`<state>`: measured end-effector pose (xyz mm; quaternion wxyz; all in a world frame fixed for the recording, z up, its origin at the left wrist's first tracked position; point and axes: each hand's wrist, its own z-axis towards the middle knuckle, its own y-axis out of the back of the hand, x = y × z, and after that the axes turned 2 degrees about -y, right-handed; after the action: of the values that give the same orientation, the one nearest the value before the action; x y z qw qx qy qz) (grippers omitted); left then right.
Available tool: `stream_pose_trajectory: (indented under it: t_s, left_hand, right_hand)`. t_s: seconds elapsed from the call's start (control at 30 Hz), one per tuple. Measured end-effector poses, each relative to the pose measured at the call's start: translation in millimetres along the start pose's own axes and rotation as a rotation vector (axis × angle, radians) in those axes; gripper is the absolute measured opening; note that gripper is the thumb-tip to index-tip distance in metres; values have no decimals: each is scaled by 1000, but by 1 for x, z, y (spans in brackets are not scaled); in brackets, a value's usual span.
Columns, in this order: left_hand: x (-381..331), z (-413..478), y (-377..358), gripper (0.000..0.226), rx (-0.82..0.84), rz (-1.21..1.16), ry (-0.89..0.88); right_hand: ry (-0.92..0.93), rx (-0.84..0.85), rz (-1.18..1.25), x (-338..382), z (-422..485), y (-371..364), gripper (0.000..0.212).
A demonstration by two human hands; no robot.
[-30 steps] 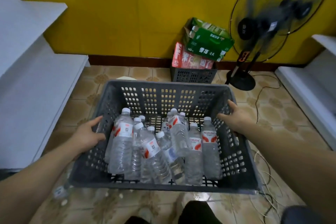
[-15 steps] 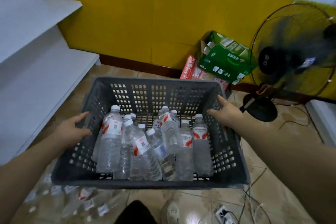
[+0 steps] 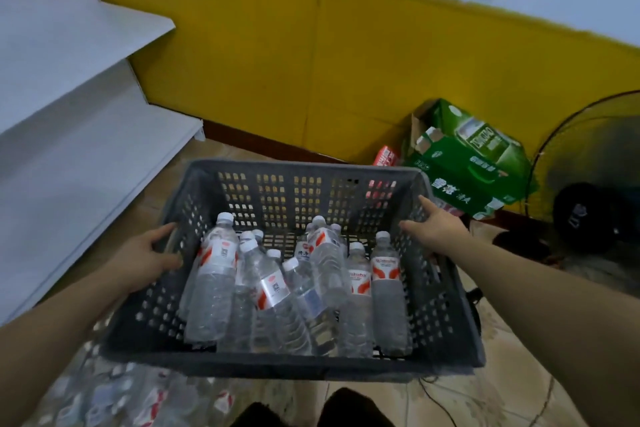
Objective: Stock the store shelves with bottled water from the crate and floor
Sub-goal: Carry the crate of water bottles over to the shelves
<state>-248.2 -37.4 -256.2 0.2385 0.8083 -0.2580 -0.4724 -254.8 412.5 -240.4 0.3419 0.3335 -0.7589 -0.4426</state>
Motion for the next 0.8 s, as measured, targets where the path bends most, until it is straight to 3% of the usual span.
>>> stream_pose_trajectory:
  t_s: [0.43,0.8]
  left_hand:
    - [-114,128,20,71,-176,-23,18]
    - [-162,243,62,74,-144,-76,96]
  right_hand:
    - [129,-7,29,104,185,70,86]
    - [142,-1,60,198,297,101,85]
